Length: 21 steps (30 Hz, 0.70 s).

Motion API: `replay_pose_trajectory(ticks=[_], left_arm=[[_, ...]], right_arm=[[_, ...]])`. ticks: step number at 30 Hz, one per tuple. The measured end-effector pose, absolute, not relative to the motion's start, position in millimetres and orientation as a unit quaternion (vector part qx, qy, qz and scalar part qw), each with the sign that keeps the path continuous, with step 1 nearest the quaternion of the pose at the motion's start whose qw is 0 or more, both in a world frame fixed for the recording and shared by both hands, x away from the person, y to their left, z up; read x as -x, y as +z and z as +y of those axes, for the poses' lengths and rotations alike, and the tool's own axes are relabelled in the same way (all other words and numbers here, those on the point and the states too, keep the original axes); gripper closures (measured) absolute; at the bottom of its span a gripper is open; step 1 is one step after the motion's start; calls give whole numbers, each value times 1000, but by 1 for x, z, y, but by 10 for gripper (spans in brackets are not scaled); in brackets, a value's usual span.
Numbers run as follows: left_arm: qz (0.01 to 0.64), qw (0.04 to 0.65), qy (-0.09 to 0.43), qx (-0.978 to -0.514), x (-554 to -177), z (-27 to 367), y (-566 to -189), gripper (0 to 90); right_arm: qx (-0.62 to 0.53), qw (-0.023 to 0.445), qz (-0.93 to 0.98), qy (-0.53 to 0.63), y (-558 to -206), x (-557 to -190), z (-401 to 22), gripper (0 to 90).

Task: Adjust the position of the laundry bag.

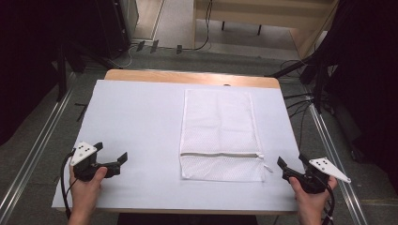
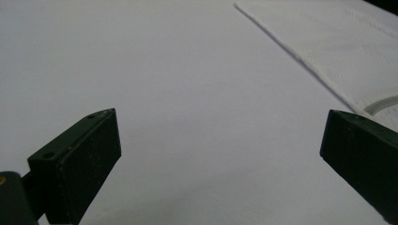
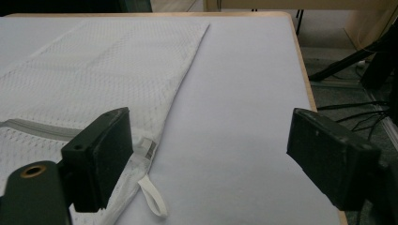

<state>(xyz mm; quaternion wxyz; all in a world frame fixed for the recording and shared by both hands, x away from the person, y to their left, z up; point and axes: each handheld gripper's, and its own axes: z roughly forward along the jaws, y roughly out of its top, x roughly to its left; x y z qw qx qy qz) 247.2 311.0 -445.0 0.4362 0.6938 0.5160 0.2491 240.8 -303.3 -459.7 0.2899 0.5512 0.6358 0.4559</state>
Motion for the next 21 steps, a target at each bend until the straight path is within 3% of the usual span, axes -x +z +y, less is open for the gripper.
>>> replay_pose_trajectory(ticks=[7,13,21], left_arm=[[508,419,253,-709,-252,287,-445,53],[516,406,243,-714,-262,257,-446,227],[509,378,207,-745,-291,208,-442,361]], right_arm=[[-554,304,639,438,-460,-243,-295,210],[-550,294,645,443,-462,-243,-294,296],[-535,298,665,428,-466,-242,-287,388]])
